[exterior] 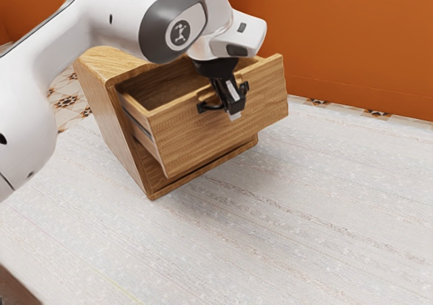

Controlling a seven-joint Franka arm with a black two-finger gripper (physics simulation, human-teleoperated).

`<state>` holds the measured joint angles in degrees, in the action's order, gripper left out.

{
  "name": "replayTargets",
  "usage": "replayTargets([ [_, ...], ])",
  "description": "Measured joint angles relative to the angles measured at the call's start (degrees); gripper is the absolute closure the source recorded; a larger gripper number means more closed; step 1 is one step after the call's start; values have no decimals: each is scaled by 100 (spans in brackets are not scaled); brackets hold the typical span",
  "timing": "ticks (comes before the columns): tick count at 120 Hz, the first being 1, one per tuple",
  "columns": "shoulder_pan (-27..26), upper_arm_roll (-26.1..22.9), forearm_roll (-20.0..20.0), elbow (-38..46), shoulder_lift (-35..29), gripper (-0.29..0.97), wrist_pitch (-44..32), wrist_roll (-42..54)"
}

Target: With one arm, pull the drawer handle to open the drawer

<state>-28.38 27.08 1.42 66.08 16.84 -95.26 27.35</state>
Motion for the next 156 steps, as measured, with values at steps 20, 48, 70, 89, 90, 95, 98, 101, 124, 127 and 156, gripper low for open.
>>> replayTargets([
  [20, -147, 0, 3, 53, -58, 59, 41, -103],
  [48, -357, -1, -2, 155, -166, 59, 65, -236],
  [70, -522, 2, -2, 187, -198, 59, 75, -328],
  [89, -600, -7, 3, 270, -267, 57, 75, -398],
  [90, -606, -7, 3, 272, -271, 57, 76, -401],
  [95, -652, -6, 0, 282, -288, 58, 80, -420],
  [98, -687, -4, 0, 293, -298, 58, 81, -431],
  [101, -717, -5, 1, 305, -308, 58, 87, -443],
  [124, -802, -12, 10, 340, -343, 57, 137, -523],
  [127, -819, -14, 12, 346, -351, 57, 141, -533],
  [156, -964, -4, 128, 323, -520, 56, 213, -624],
])
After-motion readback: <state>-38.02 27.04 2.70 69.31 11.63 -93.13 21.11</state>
